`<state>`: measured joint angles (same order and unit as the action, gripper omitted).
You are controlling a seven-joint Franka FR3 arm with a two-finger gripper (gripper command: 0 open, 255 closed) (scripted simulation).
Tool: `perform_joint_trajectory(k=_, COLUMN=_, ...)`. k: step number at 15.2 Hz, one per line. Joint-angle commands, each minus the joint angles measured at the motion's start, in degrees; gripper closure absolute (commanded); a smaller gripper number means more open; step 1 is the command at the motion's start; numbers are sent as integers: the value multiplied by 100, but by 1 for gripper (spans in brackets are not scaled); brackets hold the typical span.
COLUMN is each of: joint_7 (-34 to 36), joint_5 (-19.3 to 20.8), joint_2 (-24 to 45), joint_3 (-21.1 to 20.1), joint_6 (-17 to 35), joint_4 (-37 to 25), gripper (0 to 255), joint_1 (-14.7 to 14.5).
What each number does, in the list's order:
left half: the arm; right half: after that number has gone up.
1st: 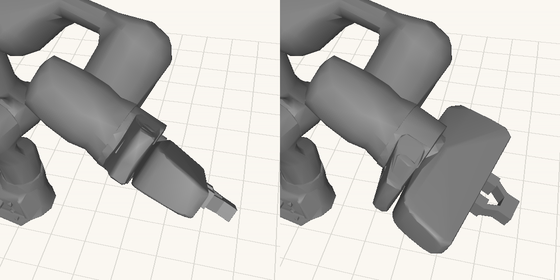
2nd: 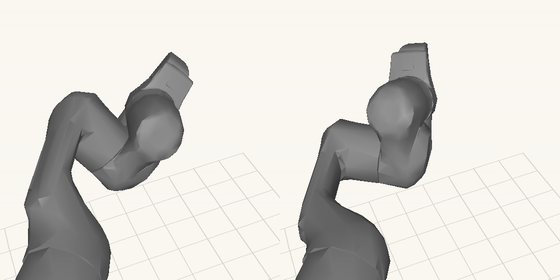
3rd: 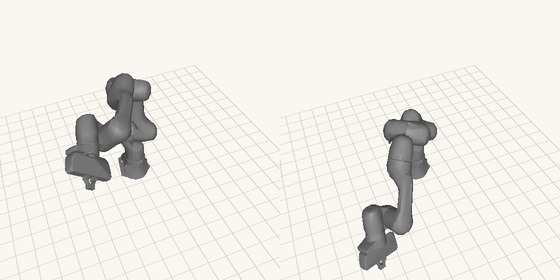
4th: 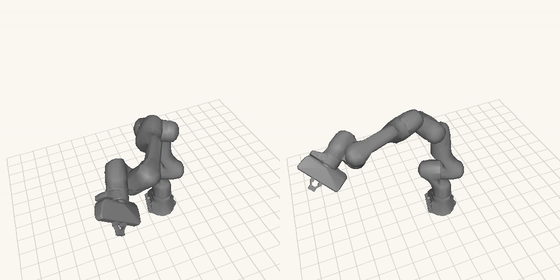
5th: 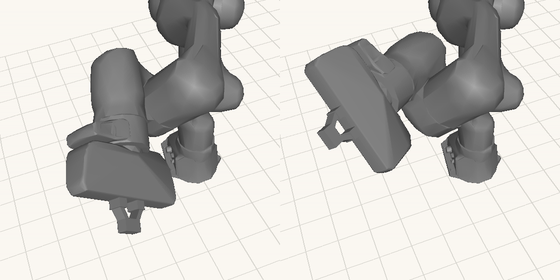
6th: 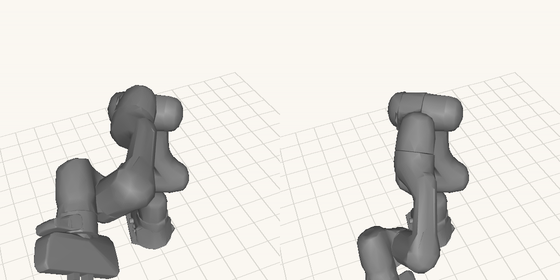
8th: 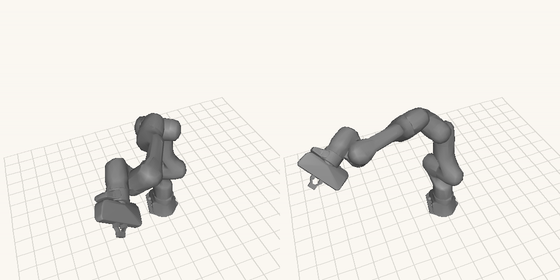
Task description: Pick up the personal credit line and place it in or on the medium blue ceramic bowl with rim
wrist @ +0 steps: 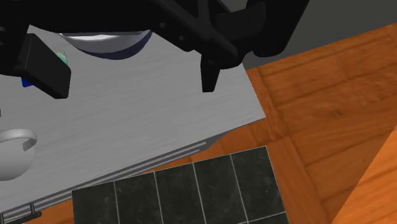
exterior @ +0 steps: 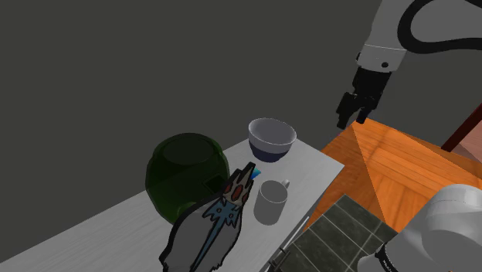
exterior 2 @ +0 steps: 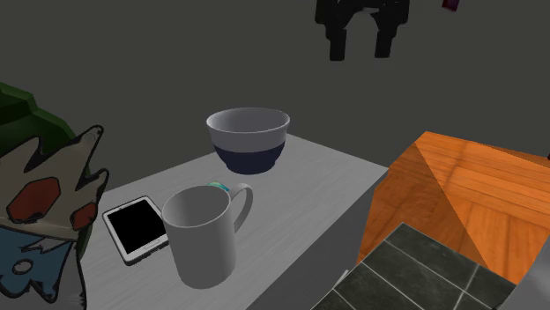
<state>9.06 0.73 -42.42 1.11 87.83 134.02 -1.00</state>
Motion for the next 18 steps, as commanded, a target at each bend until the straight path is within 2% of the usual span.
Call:
perform_joint_trajectory(k=1, joint_7=0, joint_5=0, joint_2=0, joint_3=0, joint_6=0, joint_4=0, gripper=0, joint_1=0)
perform_joint_trajectory(k=6, joint_7=1831, joint_5=-476, joint_2=46, joint_3=-865, joint_6=744, joint_4=538, gripper=0, joint_1=206)
perform_joint_trajectory(k=11, joint_7=3654, joint_5=-834, joint_2=532, joint_3=-1765, joint_6=1565, joint_4=719, gripper=0, joint_1=458)
perform_joint_trajectory(k=15, joint_7=5143, joint_5=-910, joint_2=1207, joint_3=-2480, joint_6=2225, joint_4=609, gripper=0, joint_1=758)
perform_joint_trajectory(k=18, joint_7=6307, joint_5=-781, joint_2=1849, joint_3=-3006, joint_6=2681, joint_4=392, gripper=0, joint_1=1065)
